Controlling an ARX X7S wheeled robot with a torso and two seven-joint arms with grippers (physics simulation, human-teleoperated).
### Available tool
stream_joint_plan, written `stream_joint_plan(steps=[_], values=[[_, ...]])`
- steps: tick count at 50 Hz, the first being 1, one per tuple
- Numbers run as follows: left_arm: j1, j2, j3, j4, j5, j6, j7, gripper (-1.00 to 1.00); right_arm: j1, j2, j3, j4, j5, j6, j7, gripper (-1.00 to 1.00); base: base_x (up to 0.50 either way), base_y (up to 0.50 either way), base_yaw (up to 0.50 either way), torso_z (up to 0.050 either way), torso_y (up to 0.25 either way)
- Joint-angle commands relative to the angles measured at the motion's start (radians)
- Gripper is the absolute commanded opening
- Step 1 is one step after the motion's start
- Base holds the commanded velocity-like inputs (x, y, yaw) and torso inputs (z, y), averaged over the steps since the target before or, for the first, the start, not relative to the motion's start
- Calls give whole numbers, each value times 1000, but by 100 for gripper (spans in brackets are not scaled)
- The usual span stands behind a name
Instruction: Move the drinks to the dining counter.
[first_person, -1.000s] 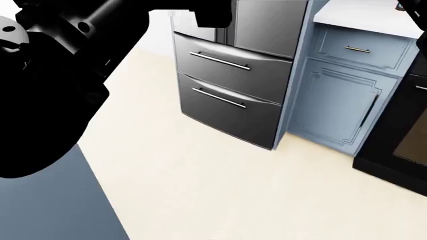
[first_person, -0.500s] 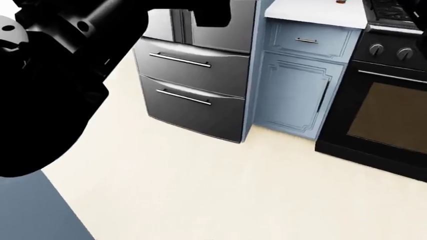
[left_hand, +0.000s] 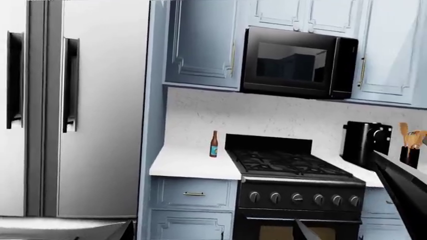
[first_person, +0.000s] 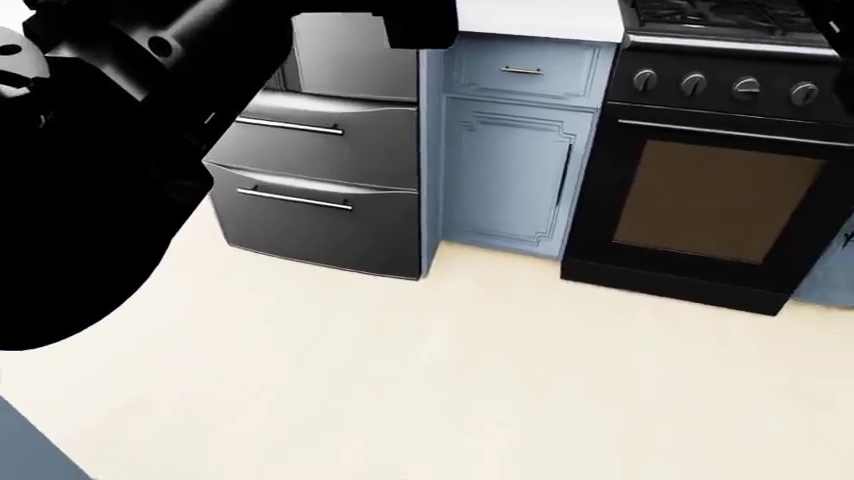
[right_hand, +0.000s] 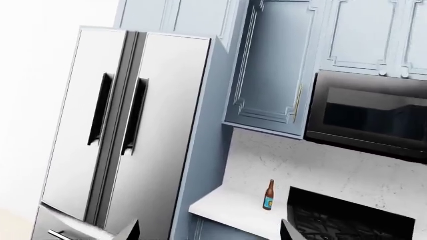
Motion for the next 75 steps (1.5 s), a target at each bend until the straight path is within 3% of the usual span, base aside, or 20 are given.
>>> stream_joint_plan(steps=[1,12,18,40,75], values=[[-1,-2,2,2,0,3,-1,100,2,1,0,-2,1,0,2,100,-72,-18,-500,0,0],[2,-3,4,3,-1,6,1,100,40,0,-73,56,0,111,87,100,-66,-15,-399,0,0],[1,-4,5,2,-2,8,2,100,21,9,-43,31,-7,62,58,100,31,-1,0,0,0],[-5,-7,8,2,-2,11,4,100,19,5,-31,44,22,52,75,100,515,-78,0,0,0],[-7,-12,15,-1,3,17,10,100,16,4,-21,36,28,32,45,100,372,-339,0,0,1]])
